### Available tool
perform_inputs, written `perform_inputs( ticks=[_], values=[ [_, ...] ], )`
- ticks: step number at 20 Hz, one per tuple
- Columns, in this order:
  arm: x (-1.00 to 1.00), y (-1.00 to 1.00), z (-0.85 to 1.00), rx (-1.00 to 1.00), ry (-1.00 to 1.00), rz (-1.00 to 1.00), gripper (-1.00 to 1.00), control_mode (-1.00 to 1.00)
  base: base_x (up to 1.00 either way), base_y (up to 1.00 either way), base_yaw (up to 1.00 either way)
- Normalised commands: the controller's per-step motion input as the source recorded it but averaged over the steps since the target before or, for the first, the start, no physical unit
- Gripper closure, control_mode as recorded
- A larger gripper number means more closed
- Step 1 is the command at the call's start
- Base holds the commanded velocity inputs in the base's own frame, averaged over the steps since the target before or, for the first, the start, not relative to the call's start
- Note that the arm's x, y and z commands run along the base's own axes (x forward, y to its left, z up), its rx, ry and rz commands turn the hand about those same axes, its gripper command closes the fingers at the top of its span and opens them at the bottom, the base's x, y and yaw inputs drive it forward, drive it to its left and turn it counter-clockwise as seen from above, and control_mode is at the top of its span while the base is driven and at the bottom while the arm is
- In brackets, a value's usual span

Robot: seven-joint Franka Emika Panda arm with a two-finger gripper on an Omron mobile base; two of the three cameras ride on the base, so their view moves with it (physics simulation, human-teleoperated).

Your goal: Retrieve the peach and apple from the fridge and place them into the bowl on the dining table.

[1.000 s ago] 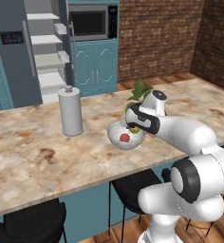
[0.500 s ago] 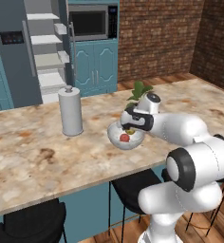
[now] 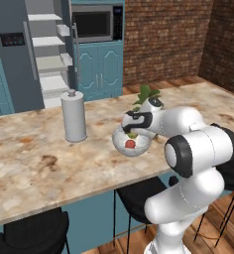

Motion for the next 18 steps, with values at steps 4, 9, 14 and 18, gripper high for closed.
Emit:
perform_inputs(
  ticks=[4,9,14,18],
  values=[
    [0.08,0.0,-0.27,0.0,0.0,0.0,-1.0,-1.0,0.0,0.0,0.0],
    [0.0,0.01,-0.33,0.0,0.0,0.0,-1.0,-1.0,0.0,0.0,0.0],
    [0.0,0.0,-0.04,0.0,0.0,0.0,-1.0,-1.0,0.0,0.0,0.0],
    [-0.05,0.0,0.26,0.0,0.0,0.0,-1.0,-1.0,0.0,0.0,0.0]
  ],
)
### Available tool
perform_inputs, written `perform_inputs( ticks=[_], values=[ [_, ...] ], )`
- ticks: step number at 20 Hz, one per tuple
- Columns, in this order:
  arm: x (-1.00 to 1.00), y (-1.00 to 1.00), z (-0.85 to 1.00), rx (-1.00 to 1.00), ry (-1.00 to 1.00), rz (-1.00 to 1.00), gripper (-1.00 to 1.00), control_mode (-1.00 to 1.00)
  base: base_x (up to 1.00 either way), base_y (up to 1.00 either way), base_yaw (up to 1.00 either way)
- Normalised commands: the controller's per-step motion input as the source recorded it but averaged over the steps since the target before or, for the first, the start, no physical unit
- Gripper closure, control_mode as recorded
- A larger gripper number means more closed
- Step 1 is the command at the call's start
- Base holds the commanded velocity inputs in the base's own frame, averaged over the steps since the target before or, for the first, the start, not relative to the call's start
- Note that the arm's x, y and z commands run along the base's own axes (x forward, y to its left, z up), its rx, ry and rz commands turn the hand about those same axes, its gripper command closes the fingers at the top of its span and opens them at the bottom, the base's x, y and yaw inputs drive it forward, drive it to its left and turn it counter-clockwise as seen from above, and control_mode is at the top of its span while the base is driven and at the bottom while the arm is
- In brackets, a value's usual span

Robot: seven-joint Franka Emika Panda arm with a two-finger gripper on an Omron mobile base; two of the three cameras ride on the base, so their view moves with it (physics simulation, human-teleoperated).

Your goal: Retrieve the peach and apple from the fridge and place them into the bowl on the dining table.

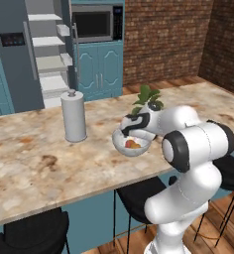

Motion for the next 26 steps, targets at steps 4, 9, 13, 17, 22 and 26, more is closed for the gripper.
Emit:
perform_inputs(
  ticks=[4,9,13,17,22,26],
  values=[
    [-0.08,0.0,0.62,0.0,-0.01,0.0,-1.0,-1.0,0.0,0.0,0.0],
    [-0.47,0.0,0.84,0.0,-0.05,0.0,-1.0,-1.0,0.0,0.0,0.0],
    [-0.81,0.0,0.79,0.0,-0.04,0.0,-1.0,-1.0,0.0,0.0,0.0],
    [-1.0,-0.03,0.65,0.0,-0.07,0.0,-1.0,-1.0,0.0,0.0,0.0],
    [-0.97,-0.13,0.54,0.0,-0.03,0.0,-1.0,-1.0,0.0,0.0,0.0],
    [-0.94,-0.18,0.41,0.0,0.0,0.0,-1.0,-1.0,0.0,0.0,0.0]
  ],
)
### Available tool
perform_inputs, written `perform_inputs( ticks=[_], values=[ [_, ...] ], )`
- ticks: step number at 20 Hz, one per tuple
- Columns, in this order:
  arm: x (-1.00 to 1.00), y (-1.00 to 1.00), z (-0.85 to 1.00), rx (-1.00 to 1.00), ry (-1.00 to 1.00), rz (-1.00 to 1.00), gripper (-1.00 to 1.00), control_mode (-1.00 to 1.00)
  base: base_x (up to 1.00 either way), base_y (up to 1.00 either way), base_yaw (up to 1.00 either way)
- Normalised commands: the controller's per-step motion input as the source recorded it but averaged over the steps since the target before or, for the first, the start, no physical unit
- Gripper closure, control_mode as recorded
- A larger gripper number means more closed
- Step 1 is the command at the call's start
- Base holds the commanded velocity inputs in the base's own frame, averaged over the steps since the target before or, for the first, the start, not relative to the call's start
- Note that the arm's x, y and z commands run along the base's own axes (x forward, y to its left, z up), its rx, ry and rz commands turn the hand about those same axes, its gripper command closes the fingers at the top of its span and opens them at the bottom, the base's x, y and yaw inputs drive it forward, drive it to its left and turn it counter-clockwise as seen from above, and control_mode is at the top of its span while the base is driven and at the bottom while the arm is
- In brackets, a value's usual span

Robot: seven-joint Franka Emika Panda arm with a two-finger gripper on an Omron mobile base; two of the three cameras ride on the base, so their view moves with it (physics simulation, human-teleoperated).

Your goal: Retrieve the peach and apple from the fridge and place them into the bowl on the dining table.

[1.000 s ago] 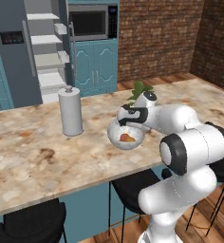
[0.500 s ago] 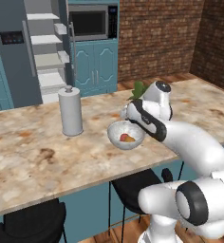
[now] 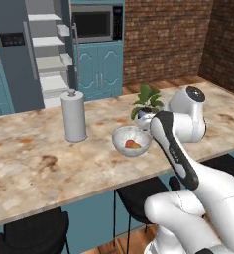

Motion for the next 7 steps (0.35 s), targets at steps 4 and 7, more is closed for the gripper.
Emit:
perform_inputs(
  ticks=[4,7],
  values=[
    [-0.96,-0.24,0.22,0.0,0.0,-0.01,-1.0,-1.0,0.0,0.0,0.0],
    [-0.92,-0.31,0.19,0.0,0.0,-0.03,-1.0,-1.0,0.0,0.0,0.0]
  ],
)
